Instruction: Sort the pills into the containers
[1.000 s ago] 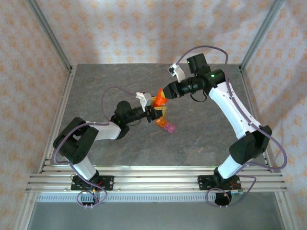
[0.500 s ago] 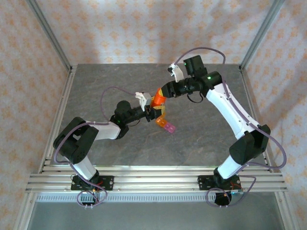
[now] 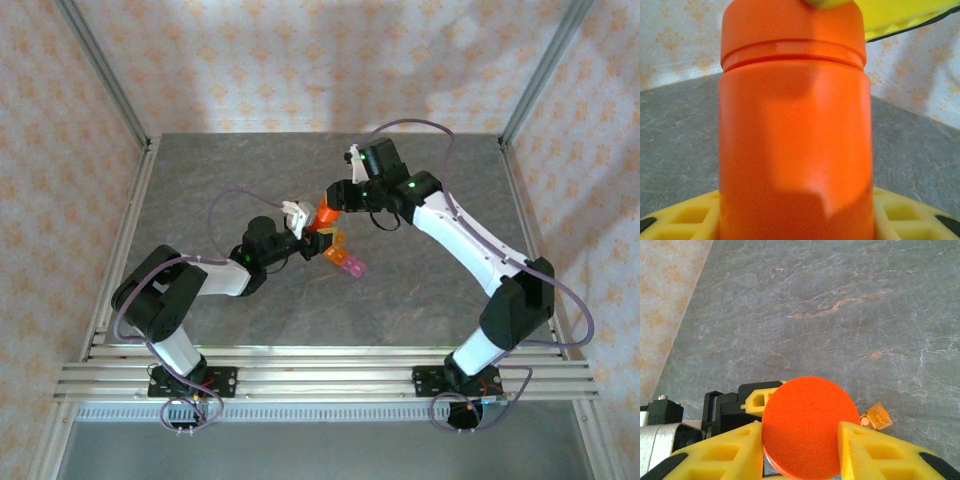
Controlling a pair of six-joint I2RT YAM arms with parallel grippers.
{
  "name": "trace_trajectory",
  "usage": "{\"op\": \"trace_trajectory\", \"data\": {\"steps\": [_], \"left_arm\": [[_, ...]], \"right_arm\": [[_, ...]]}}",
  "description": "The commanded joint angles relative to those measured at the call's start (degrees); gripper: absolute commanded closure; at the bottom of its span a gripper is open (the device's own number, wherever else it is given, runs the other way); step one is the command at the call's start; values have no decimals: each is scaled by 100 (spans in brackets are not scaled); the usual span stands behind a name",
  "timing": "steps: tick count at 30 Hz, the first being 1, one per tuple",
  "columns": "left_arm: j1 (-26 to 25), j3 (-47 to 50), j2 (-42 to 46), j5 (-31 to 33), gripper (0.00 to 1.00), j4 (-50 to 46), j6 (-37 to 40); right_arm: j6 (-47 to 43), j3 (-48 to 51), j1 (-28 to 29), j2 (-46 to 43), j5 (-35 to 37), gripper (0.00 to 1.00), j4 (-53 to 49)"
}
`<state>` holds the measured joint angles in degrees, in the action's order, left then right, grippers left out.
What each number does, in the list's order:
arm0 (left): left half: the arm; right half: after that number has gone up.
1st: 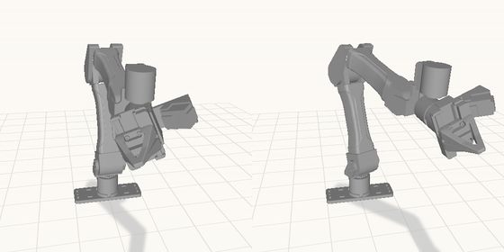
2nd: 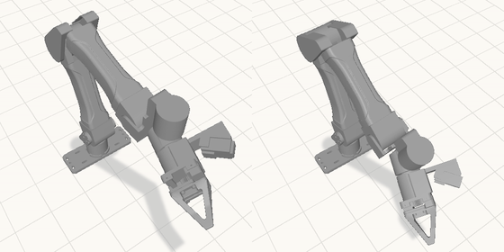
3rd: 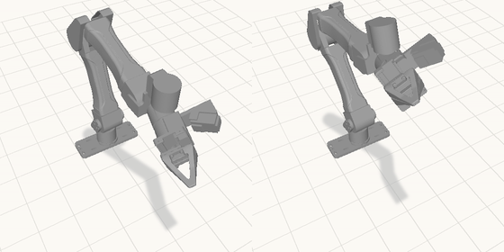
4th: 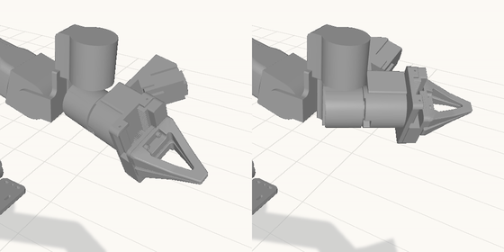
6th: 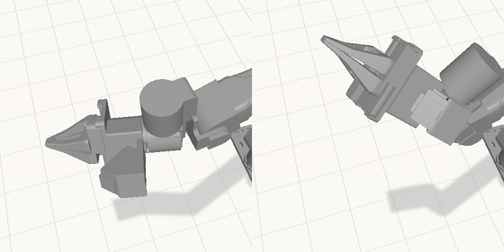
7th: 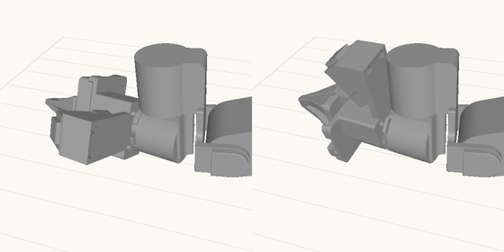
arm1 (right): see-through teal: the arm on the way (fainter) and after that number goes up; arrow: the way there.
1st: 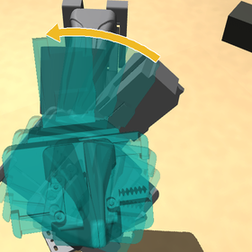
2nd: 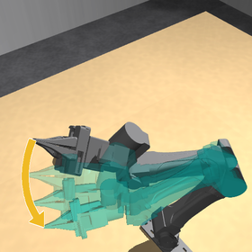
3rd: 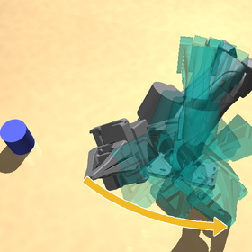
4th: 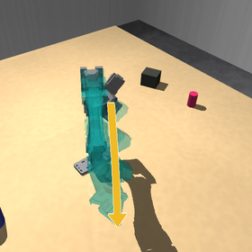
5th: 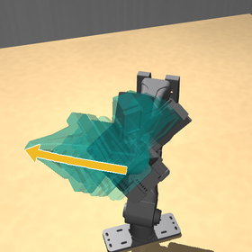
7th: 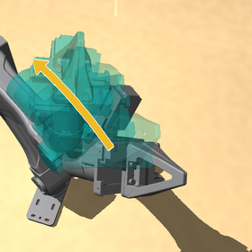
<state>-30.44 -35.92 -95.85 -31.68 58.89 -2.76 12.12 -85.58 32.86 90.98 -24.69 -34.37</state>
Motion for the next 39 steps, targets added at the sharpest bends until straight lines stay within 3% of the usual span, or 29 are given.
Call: {"op": "trace_trajectory", "data": {"steps": [1,14,22,26,31,39], "left_arm": [[-112,-206,194,45,100,1150,265],[-95,-95,167,142,100,1149,350],[-71,-54,194,77,100,1159,345],[-29,-73,196,-128,100,1154,270],[26,-148,181,-536,100,1151,86],[55,-369,88,-1067,100,1124,-283]], "right_arm": [[288,159,97,50,194,60,-306],[14,-815,47,51,288,52,-891],[-210,-1228,-260,-97,147,29,-1140],[-746,-1203,-563,-168,-495,20,-1177],[-2059,-1352,-753,-164,-1670,18,-1648],[-2825,-2009,-751,314,-2202,17,-2532]]}}
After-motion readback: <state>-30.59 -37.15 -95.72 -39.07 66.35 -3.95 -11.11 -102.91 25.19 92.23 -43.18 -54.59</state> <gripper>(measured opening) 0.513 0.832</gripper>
